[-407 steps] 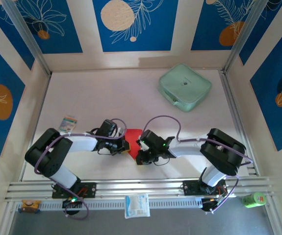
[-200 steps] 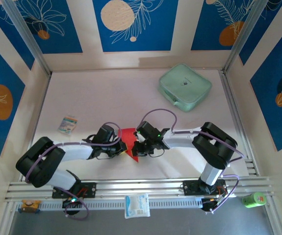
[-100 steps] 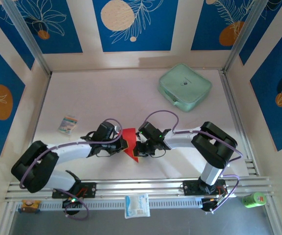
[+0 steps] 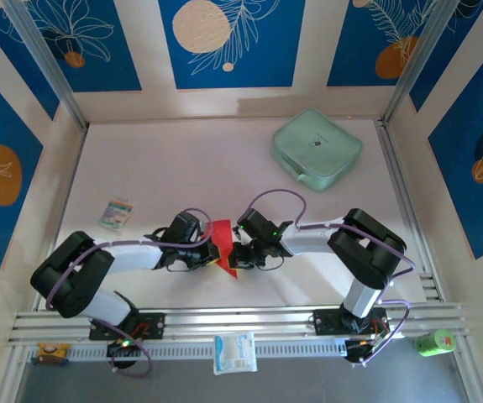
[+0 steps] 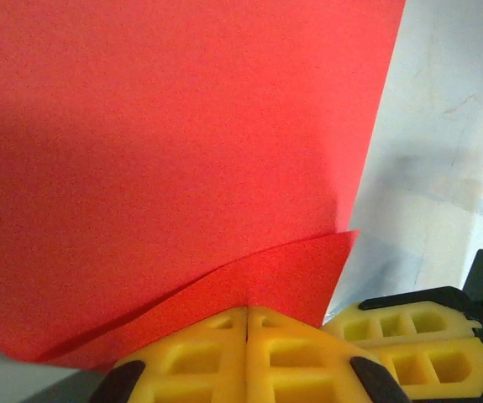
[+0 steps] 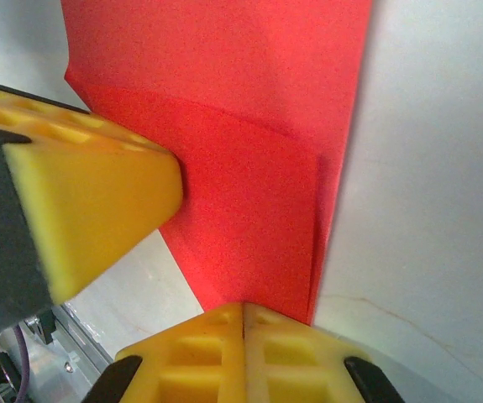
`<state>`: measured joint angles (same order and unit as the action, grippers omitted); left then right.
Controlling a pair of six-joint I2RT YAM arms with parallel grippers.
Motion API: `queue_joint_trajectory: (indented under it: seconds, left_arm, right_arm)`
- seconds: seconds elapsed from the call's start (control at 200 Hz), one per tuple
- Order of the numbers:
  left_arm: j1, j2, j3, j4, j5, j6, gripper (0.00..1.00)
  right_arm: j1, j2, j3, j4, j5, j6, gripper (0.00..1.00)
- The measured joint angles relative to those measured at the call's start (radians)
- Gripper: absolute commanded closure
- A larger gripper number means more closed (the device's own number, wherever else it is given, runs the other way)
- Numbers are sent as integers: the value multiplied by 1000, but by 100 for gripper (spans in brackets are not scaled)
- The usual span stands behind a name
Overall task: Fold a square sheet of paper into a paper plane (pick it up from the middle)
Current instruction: Third fold the triangle at the center of the table.
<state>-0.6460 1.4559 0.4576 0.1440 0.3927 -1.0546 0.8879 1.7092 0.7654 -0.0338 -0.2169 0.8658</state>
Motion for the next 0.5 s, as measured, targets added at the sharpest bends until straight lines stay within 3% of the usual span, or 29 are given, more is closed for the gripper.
queue_joint_trajectory:
  seconds: [0.5]
  left_arm:
    - [183,-44,-56,-2,76,107,95]
  right_arm:
    - [0,0,0,0,3,0,99]
